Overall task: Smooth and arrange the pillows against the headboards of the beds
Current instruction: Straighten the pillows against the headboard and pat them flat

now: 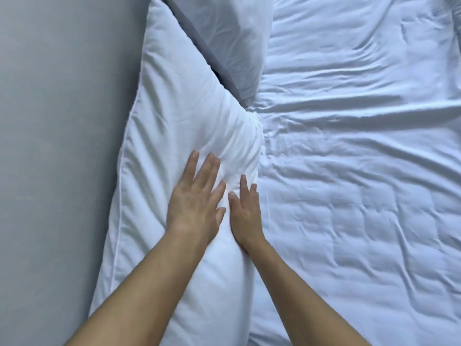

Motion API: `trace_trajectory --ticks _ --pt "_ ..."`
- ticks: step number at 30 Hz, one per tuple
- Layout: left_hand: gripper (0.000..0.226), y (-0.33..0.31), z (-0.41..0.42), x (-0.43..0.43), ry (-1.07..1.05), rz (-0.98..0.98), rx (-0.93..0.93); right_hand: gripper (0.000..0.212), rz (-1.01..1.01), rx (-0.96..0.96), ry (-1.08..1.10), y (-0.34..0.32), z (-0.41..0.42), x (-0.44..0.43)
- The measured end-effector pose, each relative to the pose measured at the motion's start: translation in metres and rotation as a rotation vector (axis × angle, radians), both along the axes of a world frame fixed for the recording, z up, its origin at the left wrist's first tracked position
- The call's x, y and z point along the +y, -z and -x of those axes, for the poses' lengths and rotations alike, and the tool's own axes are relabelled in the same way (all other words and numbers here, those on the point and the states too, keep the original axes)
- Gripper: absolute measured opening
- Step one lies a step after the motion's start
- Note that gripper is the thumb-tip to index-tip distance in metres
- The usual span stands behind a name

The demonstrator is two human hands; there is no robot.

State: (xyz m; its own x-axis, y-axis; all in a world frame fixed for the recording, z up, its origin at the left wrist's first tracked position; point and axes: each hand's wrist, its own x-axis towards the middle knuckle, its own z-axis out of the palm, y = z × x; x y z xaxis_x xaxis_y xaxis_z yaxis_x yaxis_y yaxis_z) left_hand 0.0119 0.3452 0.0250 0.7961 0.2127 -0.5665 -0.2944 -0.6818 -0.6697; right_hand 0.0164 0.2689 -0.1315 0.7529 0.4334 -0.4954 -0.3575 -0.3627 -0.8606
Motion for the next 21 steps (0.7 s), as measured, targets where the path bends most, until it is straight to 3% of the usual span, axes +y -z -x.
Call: trace_trajectory --ticks 3,7,12,15,17,21 --pt "0.069 -0.017 0.049 -0.012 -0.036 -0.008 -0.015 0.059 -0.038 0.116 0.080 -0.008 0.054 -0.017" --pt "0.069 -0.039 0.132 -0.031 -0.121 0.035 -0.101 0.058 -0.010 0.113 0.083 -0.023 0.145 -0.039" --pt "0.068 -0.071 0.256 -0.056 -0.406 0.177 -0.315 0.057 -0.036 0.123 0.104 -0.028 0.279 -0.073" --pt "0.072 -0.087 0.318 -0.074 -0.587 0.325 -0.476 0.048 0.025 0.335 0.273 -0.009 0.335 -0.102" --pt "0.073 -0.093 0.343 -0.080 -0.737 0.408 -0.594 0.043 0.108 0.515 0.264 0.009 0.348 -0.112" --pt "0.028 -0.095 0.369 -0.072 -0.787 0.405 -0.764 0.031 -0.094 0.660 0.266 0.040 0.340 -0.123"
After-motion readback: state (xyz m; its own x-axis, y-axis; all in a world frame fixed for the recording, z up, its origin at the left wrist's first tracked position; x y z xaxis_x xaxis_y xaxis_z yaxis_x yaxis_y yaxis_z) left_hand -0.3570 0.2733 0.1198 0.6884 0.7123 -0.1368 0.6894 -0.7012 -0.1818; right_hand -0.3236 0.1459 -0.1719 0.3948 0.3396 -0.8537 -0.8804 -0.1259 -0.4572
